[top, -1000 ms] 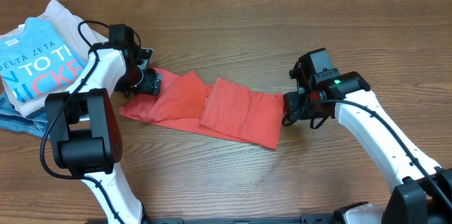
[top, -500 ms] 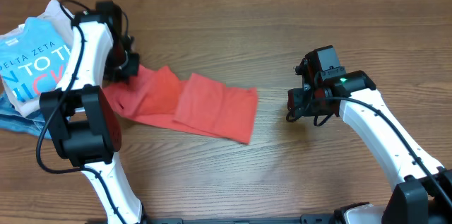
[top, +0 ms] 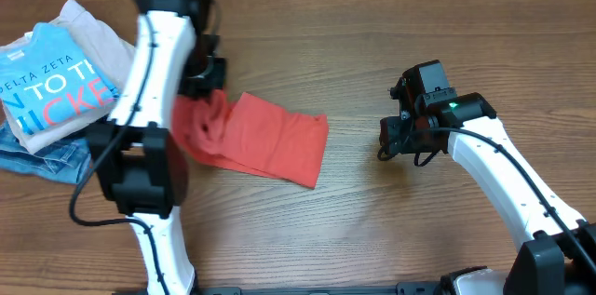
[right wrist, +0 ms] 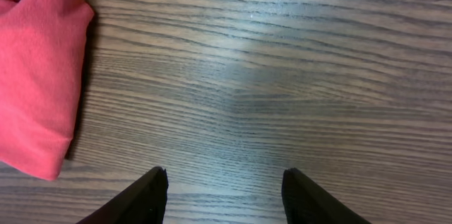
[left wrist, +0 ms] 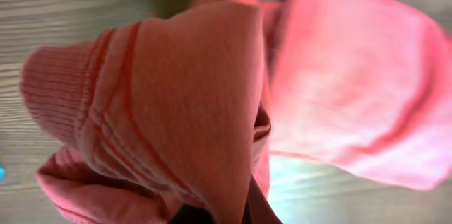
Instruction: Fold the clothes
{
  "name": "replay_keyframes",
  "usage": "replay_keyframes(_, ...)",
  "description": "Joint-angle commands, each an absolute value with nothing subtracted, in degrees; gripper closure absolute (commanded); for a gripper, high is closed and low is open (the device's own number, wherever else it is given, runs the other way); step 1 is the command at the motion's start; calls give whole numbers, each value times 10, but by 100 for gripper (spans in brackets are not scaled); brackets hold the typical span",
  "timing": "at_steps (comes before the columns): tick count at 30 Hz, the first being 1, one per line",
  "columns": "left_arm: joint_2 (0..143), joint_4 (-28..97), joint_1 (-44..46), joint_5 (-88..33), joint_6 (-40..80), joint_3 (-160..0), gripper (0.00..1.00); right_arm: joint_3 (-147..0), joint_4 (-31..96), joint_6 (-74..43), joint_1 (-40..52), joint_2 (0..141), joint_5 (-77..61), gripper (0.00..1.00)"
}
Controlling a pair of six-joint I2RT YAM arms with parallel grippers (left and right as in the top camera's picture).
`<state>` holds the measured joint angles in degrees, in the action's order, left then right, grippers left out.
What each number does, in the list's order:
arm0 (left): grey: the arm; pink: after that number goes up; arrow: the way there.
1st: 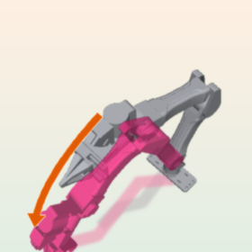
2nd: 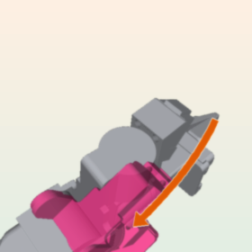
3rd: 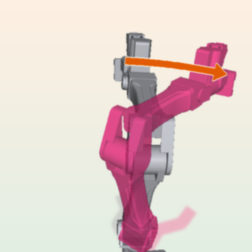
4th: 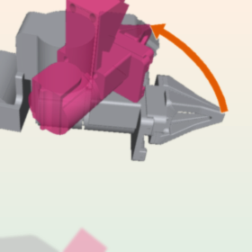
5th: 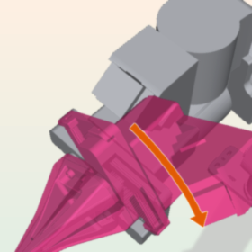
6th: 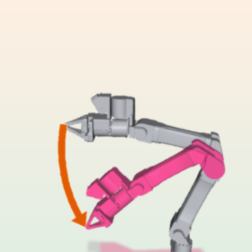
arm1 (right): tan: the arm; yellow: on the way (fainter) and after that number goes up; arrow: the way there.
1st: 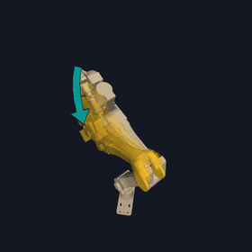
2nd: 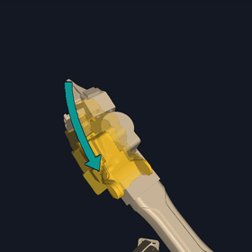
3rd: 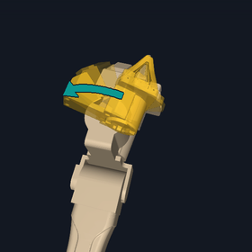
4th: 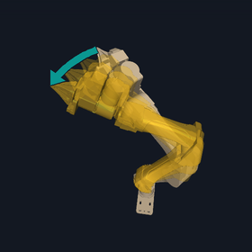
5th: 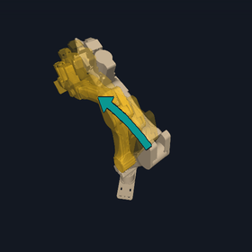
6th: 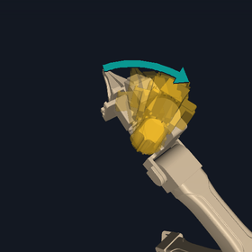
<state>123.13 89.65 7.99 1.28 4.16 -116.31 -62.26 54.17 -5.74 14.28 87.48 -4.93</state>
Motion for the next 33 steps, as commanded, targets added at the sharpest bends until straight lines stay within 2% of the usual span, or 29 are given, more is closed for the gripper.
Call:
replay_keyframes(1,1228,911,140,0,87,-1175,96,-634,543,-58,141,868,-48,44)
replay_keyframes(5,1228,911,211,6,108,-1175,95,-634,543,-58,141,868,-53,44)
replay_keyframes(7,1229,902,235,6,118,-1174,91,-634,543,-58,141,868,-61,44)
replay_keyframes(17,1230,887,271,4,170,-1174,89,-634,546,-58,141,868,-74,44)
replay_keyframes(26,1235,887,305,4,170,-1157,88,-634,546,-58,141,868,-76,44)
replay_keyframes(30,1235,874,327,4,170,-1129,81,-634,546,-58,141,868,-76,44)
replay_keyframes(33,1235,860,338,-21,170,-1096,73,-634,546,-58,141,868,-76,44)
